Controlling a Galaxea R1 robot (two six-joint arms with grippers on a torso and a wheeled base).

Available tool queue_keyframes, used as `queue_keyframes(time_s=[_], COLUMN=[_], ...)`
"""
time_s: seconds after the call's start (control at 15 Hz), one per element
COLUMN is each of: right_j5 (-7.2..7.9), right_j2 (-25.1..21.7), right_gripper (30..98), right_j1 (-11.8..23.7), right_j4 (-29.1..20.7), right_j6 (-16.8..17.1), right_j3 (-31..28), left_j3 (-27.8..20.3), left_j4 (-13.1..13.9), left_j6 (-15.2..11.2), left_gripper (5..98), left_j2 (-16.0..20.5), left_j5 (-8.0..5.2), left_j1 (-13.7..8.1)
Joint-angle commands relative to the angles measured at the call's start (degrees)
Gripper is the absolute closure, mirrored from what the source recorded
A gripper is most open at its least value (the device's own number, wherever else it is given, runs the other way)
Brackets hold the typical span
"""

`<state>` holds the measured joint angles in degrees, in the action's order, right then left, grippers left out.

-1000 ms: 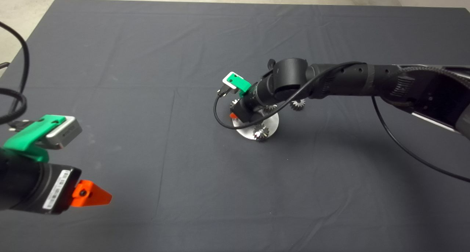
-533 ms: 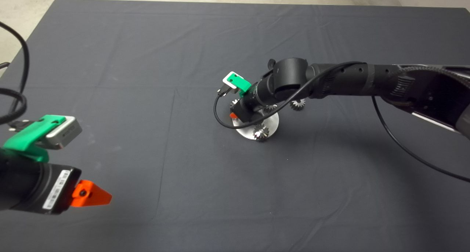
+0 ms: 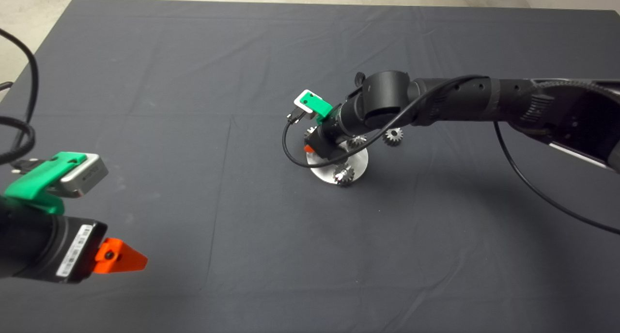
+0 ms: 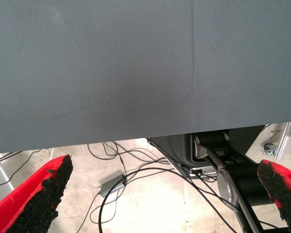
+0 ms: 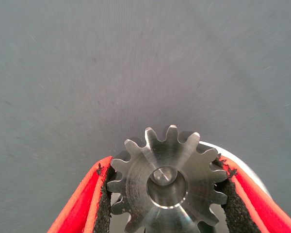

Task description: Remove an incorrectly installed larger gear and replace it with the correct smaller gear

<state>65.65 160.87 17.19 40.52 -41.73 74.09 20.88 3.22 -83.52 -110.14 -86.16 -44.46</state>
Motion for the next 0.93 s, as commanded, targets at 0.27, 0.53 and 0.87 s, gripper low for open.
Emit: queue_keyframes(time_s=[0.27,0.53,0.87], right_j5=[7.56,8.61,10.94], right_j2=[-3.42,-12.84,-21.57], right_gripper=[80.0,80.0,80.0], right_j1=[4.44,4.44,4.17], right_j4=[0.61,0.61,0.61], right_j6=[-3.0,-4.49,-7.79], right_j3=[-6.79,-14.74,-23.46], left_j3=[-0.77,-0.77,-0.77], left_j4=[0.74,0.74,0.74], left_j6=[-0.15,-0.08,-0.07], left_gripper=[5.5,5.5,5.5], left_j2=[-0.04,-0.47,-0.39], left_j5=[-0.32,-0.32,-0.32], left_j1=[-0.63,-0.54,-0.54])
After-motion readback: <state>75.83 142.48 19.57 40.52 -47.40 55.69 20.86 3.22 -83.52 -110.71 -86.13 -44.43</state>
